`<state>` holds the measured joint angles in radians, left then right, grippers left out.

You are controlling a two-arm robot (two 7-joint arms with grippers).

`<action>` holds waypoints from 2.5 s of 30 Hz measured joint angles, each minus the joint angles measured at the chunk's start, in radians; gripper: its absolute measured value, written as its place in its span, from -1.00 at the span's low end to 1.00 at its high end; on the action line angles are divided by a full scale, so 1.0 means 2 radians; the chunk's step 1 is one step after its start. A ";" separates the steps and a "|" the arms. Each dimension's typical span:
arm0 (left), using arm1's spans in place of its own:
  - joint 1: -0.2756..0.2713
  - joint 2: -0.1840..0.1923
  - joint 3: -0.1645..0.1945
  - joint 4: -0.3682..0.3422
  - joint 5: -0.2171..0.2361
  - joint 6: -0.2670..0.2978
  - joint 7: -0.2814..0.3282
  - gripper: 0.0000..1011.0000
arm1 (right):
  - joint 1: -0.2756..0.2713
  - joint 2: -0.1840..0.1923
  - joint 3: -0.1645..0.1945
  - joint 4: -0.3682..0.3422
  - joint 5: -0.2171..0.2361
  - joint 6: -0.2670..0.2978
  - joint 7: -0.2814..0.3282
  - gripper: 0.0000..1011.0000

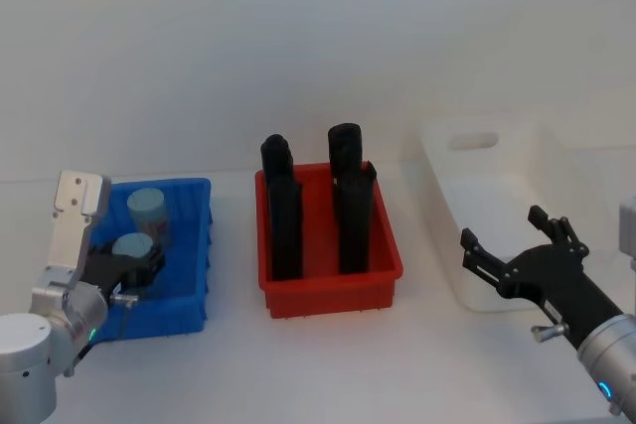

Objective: Pick the cotton swabs from the blue box and place them into the white box.

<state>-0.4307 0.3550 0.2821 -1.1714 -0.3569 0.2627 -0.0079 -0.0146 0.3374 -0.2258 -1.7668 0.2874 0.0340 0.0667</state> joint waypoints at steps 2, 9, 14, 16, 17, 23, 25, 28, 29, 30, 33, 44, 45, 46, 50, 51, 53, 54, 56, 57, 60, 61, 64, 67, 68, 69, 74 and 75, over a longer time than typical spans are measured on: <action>0.002 0.001 -0.001 -0.011 0.004 0.000 -0.004 0.33 | 0.000 0.000 0.000 0.000 0.000 0.000 0.000 0.98; 0.006 0.007 -0.003 -0.046 0.011 0.009 -0.020 0.33 | 0.000 0.000 0.000 0.000 0.000 0.000 0.000 0.98; 0.008 0.012 -0.005 -0.074 0.015 0.019 -0.038 0.33 | 0.000 0.000 0.000 0.000 0.000 0.000 0.000 0.98; 0.009 0.015 -0.006 -0.089 0.017 0.024 -0.049 0.33 | 0.000 0.000 0.000 0.000 0.000 0.000 0.000 0.98; 0.009 0.015 -0.006 -0.093 0.018 0.025 -0.052 0.33 | 0.000 0.000 0.000 0.000 0.000 0.000 0.000 0.98; 0.009 0.021 -0.006 -0.130 0.023 0.041 -0.082 0.33 | 0.000 0.000 0.000 0.000 0.000 0.000 0.000 0.98; 0.009 0.022 -0.006 -0.141 0.024 0.047 -0.095 0.33 | 0.000 0.000 0.000 0.000 0.000 0.000 0.000 0.98; 0.008 0.024 -0.006 -0.156 0.025 0.057 -0.113 0.33 | 0.000 0.000 0.000 0.000 0.000 0.000 0.000 0.98; 0.007 0.024 -0.006 -0.159 0.025 0.060 -0.118 0.33 | 0.000 0.000 0.000 0.000 0.000 0.000 0.000 0.98; 0.007 0.025 -0.006 -0.162 0.025 0.061 -0.121 0.33 | 0.000 0.000 0.000 0.000 0.000 0.000 0.000 0.98; 0.004 0.026 -0.005 -0.177 0.025 0.073 -0.145 0.33 | 0.000 0.000 0.000 0.000 0.000 0.000 0.000 0.98; -0.005 0.028 -0.001 -0.203 0.011 0.098 -0.218 0.33 | 0.000 0.000 0.000 0.000 0.000 0.000 0.000 0.98; -0.005 0.028 0.000 -0.204 0.010 0.099 -0.223 0.33 | 0.000 0.000 0.000 0.000 0.000 0.000 0.000 0.98; -0.007 0.028 0.000 -0.206 0.008 0.102 -0.232 0.33 | 0.000 0.000 0.000 0.000 0.000 0.000 0.000 0.98; -0.010 0.028 0.002 -0.211 0.001 0.108 -0.256 0.33 | 0.000 0.000 0.000 0.000 0.000 0.000 0.000 0.98; -0.011 0.028 0.003 -0.213 -0.001 0.110 -0.264 0.33 | 0.000 0.000 0.000 0.000 0.000 0.000 0.000 0.98; -0.012 0.028 0.004 -0.215 -0.003 0.113 -0.270 0.33 | 0.000 0.000 0.000 0.000 0.000 0.000 0.000 0.98; -0.012 0.028 0.004 -0.216 -0.004 0.113 -0.273 0.33 | 0.000 0.000 0.000 0.000 0.000 0.000 0.000 0.98; -0.013 0.027 0.005 -0.218 -0.006 0.116 -0.281 0.33 | 0.000 0.000 0.000 0.000 0.000 0.000 0.000 0.98; -0.014 0.027 0.006 -0.219 -0.007 0.117 -0.283 0.33 | 0.000 0.000 0.000 0.000 0.000 0.000 0.000 0.98; -0.015 0.027 0.006 -0.221 -0.009 0.120 -0.291 0.33 | 0.000 0.000 0.000 0.000 0.000 0.000 0.000 0.98; -0.015 0.027 0.007 -0.222 -0.010 0.120 -0.293 0.33 | 0.000 0.000 0.000 0.000 0.000 0.000 0.000 0.98; -0.016 0.027 0.007 -0.223 -0.011 0.122 -0.299 0.33 | 0.000 0.000 0.000 0.000 0.000 0.000 0.000 0.98; -0.017 0.027 0.008 -0.225 -0.013 0.123 -0.303 0.33 | 0.000 0.000 0.000 0.000 0.000 0.000 0.001 0.98; -0.017 0.027 0.008 -0.225 -0.013 0.124 -0.304 0.33 | 0.000 0.000 0.000 0.000 0.000 0.000 0.002 0.98; -0.017 0.027 0.008 -0.225 -0.014 0.124 -0.306 0.33 | 0.000 0.000 0.000 -0.001 -0.001 0.001 0.005 0.98; -0.018 0.027 0.009 -0.227 -0.015 0.126 -0.311 0.33 | 0.002 0.001 -0.001 -0.003 -0.003 0.005 0.022 0.98; -0.018 0.027 0.009 -0.227 -0.016 0.126 -0.311 0.33 | 0.003 0.001 -0.002 -0.003 -0.004 0.006 0.026 0.98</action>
<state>-0.4662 0.4081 0.2994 -1.6250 -0.3879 0.5147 -0.6309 -0.0094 0.3399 -0.2293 -1.7736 0.2801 0.0469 0.1192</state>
